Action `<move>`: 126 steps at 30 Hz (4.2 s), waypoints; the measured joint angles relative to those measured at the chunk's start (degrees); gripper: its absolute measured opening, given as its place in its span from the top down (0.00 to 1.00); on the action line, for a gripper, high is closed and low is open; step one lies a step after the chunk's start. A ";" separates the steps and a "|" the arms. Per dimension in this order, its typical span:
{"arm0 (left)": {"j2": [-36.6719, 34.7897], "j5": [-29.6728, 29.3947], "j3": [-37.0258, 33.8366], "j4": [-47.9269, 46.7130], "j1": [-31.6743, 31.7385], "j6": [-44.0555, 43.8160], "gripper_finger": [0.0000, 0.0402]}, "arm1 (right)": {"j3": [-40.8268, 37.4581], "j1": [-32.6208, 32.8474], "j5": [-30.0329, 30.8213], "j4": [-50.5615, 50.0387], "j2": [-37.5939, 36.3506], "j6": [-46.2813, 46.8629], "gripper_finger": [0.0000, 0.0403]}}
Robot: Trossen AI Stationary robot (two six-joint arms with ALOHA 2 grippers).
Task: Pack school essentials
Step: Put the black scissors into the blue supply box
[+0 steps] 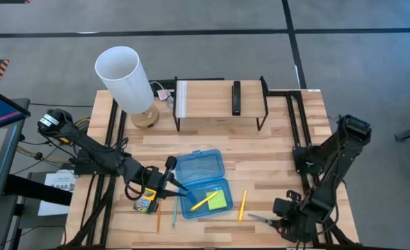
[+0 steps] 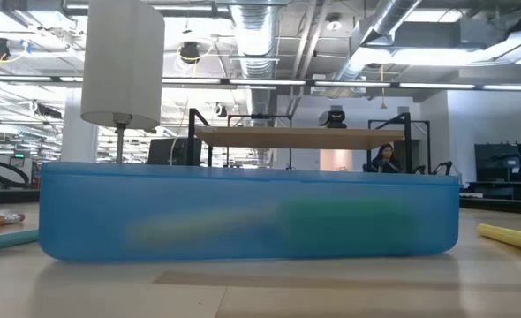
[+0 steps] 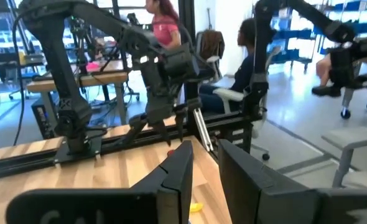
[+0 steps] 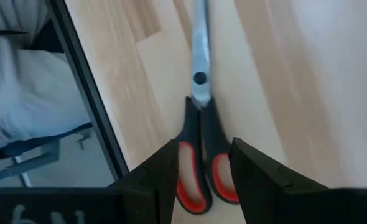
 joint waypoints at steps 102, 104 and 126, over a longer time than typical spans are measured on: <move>-3.06 -0.39 -4.39 -1.57 -0.46 -5.18 0.84 | -0.96 -25.95 -3.18 -17.05 12.41 -31.96 0.86; -3.06 -0.44 -4.39 -1.63 -0.46 -5.18 0.84 | -0.95 -26.15 -3.19 -18.09 11.90 -31.91 0.89; -3.06 -1.01 -4.39 -2.38 -0.46 -5.64 0.84 | -16.06 -33.53 9.07 -15.70 -21.34 -22.40 0.80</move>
